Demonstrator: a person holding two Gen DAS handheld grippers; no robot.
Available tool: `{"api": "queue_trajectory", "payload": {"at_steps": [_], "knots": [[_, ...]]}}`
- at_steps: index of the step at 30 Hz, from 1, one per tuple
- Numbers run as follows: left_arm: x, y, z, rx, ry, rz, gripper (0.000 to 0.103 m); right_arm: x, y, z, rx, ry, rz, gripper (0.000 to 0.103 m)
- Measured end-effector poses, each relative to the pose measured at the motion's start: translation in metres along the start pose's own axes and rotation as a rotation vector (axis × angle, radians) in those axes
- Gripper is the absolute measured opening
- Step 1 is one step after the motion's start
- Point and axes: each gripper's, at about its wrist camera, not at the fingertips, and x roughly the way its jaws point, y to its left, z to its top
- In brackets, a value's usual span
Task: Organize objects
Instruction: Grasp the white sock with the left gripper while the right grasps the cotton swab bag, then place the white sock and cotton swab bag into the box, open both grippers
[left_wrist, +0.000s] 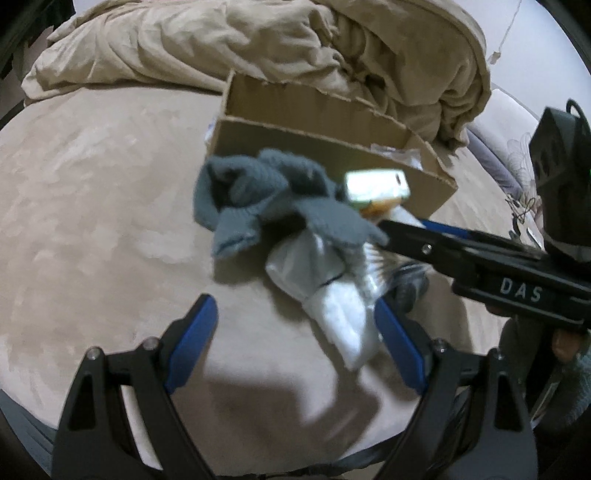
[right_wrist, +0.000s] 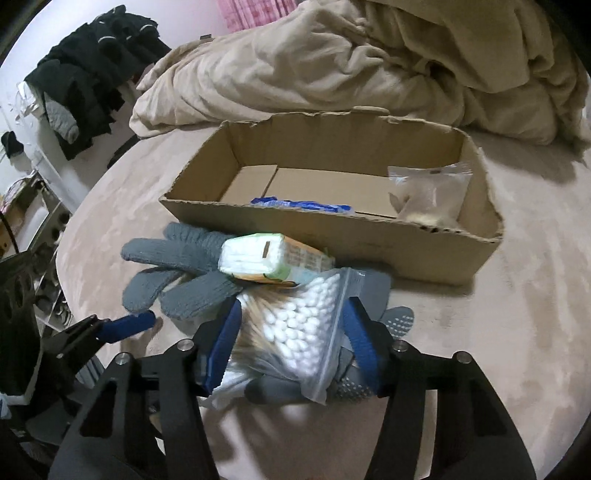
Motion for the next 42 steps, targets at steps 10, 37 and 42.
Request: {"api": "queue_trajectory", "payload": {"at_steps": [10,37,42], "knots": [[0.019,-0.019,-0.004,0.039,0.008,-0.011,0.088,-0.020,-0.018,-0.007,0.038,-0.040,0.017,0.037],[-0.014,-0.023,0.003,0.045,-0.023,-0.022,0.039,-0.119,-0.043,-0.006,0.093,-0.232,-0.054,0.032],[-0.046,-0.021,0.010,0.039,-0.070,-0.031,0.039,-0.134,-0.035,-0.001,0.076,-0.265,-0.047,0.032]]}}
